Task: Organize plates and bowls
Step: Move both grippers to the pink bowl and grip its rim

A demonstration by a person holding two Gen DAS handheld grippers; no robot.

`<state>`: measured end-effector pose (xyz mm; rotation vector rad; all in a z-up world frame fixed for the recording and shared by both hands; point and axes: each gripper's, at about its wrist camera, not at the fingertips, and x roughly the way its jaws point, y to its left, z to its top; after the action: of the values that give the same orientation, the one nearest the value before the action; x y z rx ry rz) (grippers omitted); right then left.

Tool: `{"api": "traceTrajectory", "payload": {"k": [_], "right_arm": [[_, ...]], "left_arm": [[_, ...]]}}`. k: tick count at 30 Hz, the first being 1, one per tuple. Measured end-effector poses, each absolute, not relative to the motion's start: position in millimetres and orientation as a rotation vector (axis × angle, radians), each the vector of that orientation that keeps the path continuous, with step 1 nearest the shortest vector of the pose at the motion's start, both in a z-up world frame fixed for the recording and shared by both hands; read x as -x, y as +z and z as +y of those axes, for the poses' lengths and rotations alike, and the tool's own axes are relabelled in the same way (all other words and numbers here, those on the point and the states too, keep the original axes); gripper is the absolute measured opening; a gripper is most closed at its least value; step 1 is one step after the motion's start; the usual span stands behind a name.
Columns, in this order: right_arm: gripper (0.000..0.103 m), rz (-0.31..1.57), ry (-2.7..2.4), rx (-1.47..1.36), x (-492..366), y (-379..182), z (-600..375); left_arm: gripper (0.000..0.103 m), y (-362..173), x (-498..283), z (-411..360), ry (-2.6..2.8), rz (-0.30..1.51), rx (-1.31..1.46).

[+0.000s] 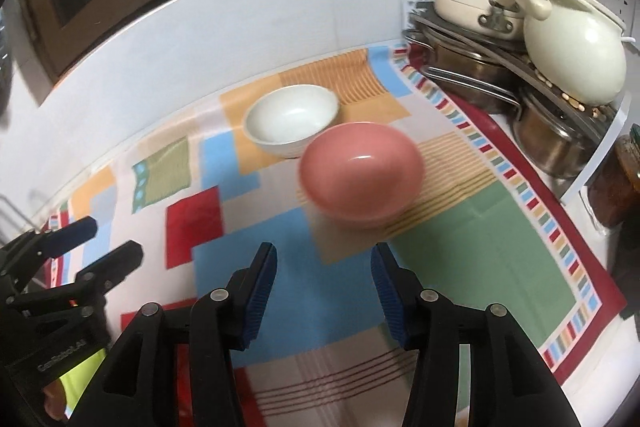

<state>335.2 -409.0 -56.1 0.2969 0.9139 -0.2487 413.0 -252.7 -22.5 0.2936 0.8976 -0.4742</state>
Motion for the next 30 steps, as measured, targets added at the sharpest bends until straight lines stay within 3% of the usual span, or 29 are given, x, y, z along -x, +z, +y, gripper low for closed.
{"api": "traceTrajectory", "payload": {"k": [9,12,16,27,30], "right_arm": [[0.051,0.983,-0.277,-0.399,-362.7,-69.9,-460.9],[0.065,1.002,-0.273,-0.409,-371.6,-73.7,-476.2],[0.071,1.020,-0.308,-0.424,-380.8,-78.2,-494.7],[0.069,1.086,-0.321,-0.462,-405.0,-105.5,-523.2],[0.058,1.095,-0.327,-0.463,-409.0,-112.3,-526.4]], "left_arm": [[0.064,-23.9,-446.0,-304.5,-0.520,0.909,-0.298],[0.062,-29.0,-456.9,-321.0,-0.547,0.925,-0.301],[0.061,-40.3,-471.1,-339.0,-0.558,0.956,-0.316],[0.047,-86.8,-502.4,-367.6,-0.580,1.080,-0.329],[0.042,-98.6,-507.7,-371.3,-0.575,1.098,-0.343]]}}
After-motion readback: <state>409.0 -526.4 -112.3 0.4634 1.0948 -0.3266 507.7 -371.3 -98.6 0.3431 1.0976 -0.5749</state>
